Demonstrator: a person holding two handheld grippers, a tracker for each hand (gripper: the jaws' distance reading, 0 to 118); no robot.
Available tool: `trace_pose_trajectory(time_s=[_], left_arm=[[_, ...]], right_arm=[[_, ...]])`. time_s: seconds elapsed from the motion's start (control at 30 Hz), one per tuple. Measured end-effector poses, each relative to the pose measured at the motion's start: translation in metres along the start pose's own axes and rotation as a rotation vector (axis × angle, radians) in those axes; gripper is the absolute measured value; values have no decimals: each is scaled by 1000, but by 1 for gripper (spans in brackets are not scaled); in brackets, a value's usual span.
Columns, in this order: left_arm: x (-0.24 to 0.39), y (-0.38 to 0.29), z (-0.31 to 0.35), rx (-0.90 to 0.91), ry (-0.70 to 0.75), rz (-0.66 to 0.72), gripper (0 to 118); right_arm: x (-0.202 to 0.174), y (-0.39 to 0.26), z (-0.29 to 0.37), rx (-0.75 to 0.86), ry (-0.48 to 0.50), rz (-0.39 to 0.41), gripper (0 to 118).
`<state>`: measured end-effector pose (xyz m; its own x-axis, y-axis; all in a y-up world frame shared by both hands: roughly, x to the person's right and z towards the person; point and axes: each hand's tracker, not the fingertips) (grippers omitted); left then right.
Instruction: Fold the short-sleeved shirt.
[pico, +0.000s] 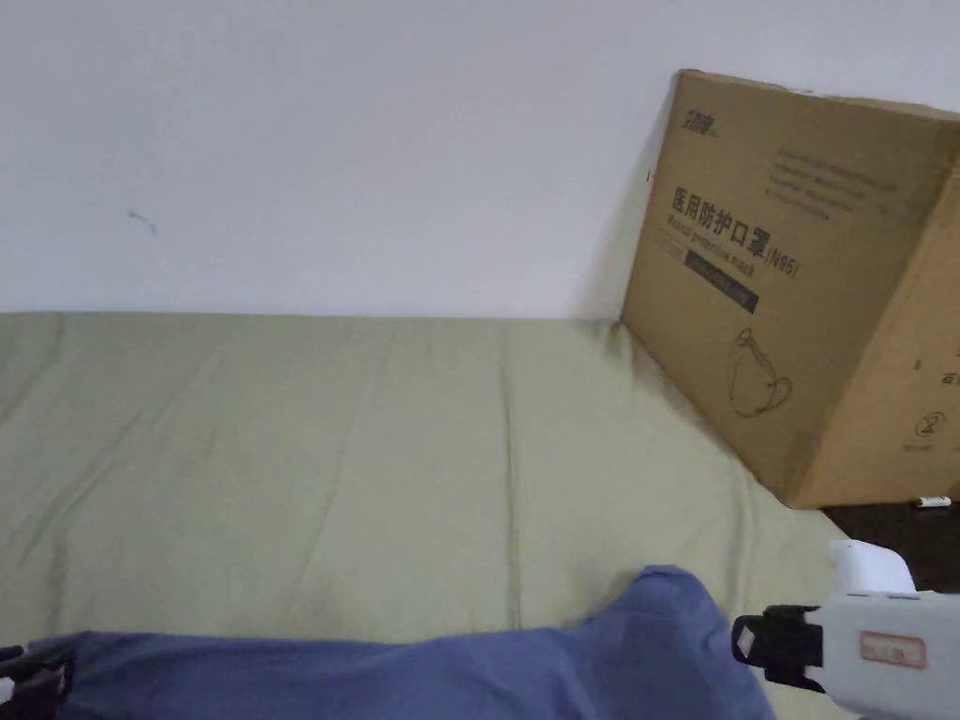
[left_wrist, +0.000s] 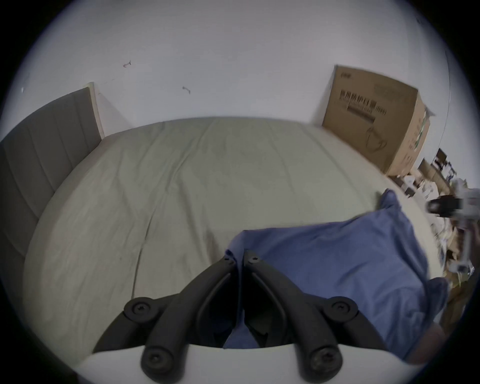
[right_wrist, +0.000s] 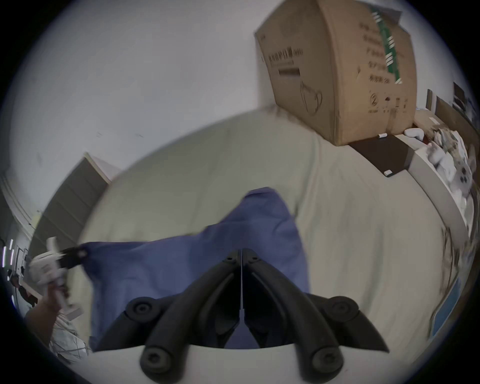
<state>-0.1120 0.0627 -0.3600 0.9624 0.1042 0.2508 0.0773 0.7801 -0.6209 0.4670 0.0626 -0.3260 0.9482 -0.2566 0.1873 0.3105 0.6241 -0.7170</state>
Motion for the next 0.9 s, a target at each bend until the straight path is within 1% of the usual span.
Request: trace_pose_trajectory(time_s=[0.03, 0.07, 0.1, 0.13, 0.17, 0.2, 0.23, 0.27, 0.33, 0.37, 0.43, 0.47, 0.5, 0.53, 0.57, 0.6, 0.63, 0.67, 0.7, 0.77, 0.8, 0.83, 0.87, 0.9], left_arm=[[0, 0, 7, 4, 3, -7, 3], [1, -1, 14, 10, 3, -11, 3], [1, -1, 18, 12, 8, -9, 3], [1, 4, 20, 13, 11, -10, 3], [0, 5, 22, 6, 16, -11, 3], [-1, 5, 22, -7, 23, -9, 3], [-2, 4, 21, -21, 33, -6, 3], [-6, 6, 18, -30, 39, 2, 3], [-9, 3, 15, -53, 45, 19, 3], [-10, 1, 12, -70, 53, 19, 3], [-11, -1, 7, -94, 67, 8, 3], [-11, -3, 6, -101, 73, 1, 3], [-10, -5, 5, -111, 74, -4, 3], [-11, -5, 3, -121, 75, -9, 3], [-9, -7, 3, -127, 82, -13, 3], [-8, -7, 4, -136, 91, -14, 3], [-6, -8, 6, -141, 101, -12, 3], [-7, -9, 9, -142, 103, -8, 3], [-6, -8, 14, -141, 104, -2, 3], [-4, -3, 29, -129, 106, 8, 3], [-4, 1, 41, -108, 107, 10, 3], [-2, 6, 51, -86, 107, 13, 3], [0, 13, 63, -66, 99, 17, 3], [2, 23, 76, -40, 93, 17, 3]], right_arm=[[7, 12, -20, -23, -35, 12, 82], [14, 22, -40, -57, -97, -2, 117], [21, 31, -60, -127, -125, -25, 116], [27, 36, -73, -170, -119, -49, 115], [33, 36, -86, -147, -120, -82, 115], [37, 37, -100, -150, -142, -109, 115], [37, 37, -109, -170, -158, -116, 115], [38, 37, -120, -184, -148, -107, 115], [28, 51, -132, -196, -172, -73, 115], [23, 52, -137, -205, -206, -35, 113], [11, 53, -142, -217, -222, 33, 94], [2, 53, -141, -227, -262, 81, 87], [-6, 51, -135, -206, -239, 123, 66], [-14, 50, -129, -200, -204, 149, 36], [-22, 50, -125, -214, -150, 176, 0], [-31, 49, -117, -231, -134, 204, 0], [-37, 46, -109, -230, -84, 201, 0], [-41, 44, -98, -215, -64, 194, 0], [-47, 40, -84, -180, -93, 192, 0], [-48, 43, -46, -75, -116, 152, 0], [-47, 46, -21, -26, -124, 116, 0], [-40, 49, -2, -3, -89, 74, 0], [-38, 53, 22, 18, -63, 50, 0], [-38, 57, 48, 37, -63, 61, 0]])
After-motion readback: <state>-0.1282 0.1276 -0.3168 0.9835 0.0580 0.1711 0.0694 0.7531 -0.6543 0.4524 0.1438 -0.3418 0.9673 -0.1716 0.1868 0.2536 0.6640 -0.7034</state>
